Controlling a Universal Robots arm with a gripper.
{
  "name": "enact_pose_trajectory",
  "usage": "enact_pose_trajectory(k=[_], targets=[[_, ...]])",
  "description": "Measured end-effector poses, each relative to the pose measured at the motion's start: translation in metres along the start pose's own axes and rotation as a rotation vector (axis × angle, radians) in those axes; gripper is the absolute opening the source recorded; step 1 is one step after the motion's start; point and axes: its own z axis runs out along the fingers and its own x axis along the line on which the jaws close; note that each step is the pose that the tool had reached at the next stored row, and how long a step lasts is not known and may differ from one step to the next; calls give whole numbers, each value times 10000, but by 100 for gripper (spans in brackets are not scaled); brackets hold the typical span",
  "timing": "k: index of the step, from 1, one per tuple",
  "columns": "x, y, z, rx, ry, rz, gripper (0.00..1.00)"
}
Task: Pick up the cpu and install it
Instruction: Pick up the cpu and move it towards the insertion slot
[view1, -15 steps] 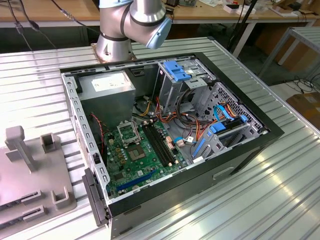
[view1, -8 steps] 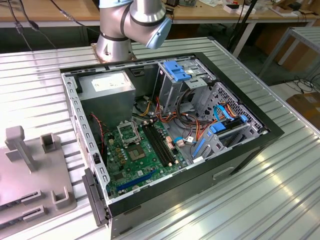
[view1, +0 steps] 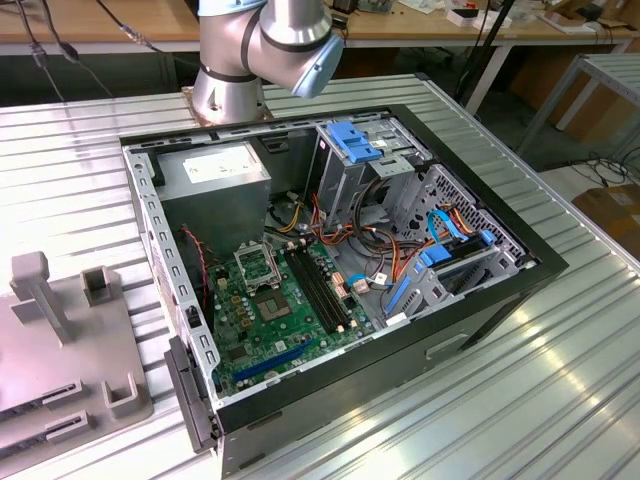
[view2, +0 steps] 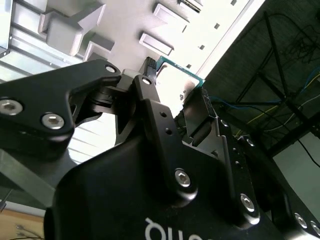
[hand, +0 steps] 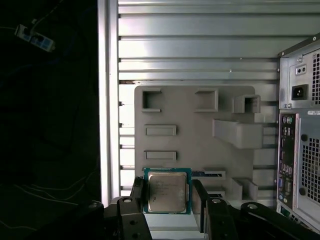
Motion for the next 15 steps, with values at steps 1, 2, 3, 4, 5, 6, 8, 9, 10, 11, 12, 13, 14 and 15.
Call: enact_pose_trajectory(k=[1,2,3,4,5,6,8,9,10,11,12,13,14,15], targets=[[-11,0,0,0,0,1,47],[-22,0,-1,0,0,0,47],[-35,0,-1,0,0,0,47],[-48,0,-1,0,0,0,47],[-64,0,-1,-1,-1,0,47],[-93,0,-2,-1,0,0,47],[-123,0,-3,0,-1,0,47],[-144,0,-4,0,0,0,47],[-158,1,-5,0,0,0,47],[-173,1,-5,0,0,0,47],[-185,1,-6,0,0,1,47],[-200,1,-6,0,0,0,47],[-216,1,-6,-1,-1,0,47],[-231,1,-7,0,0,2,47]])
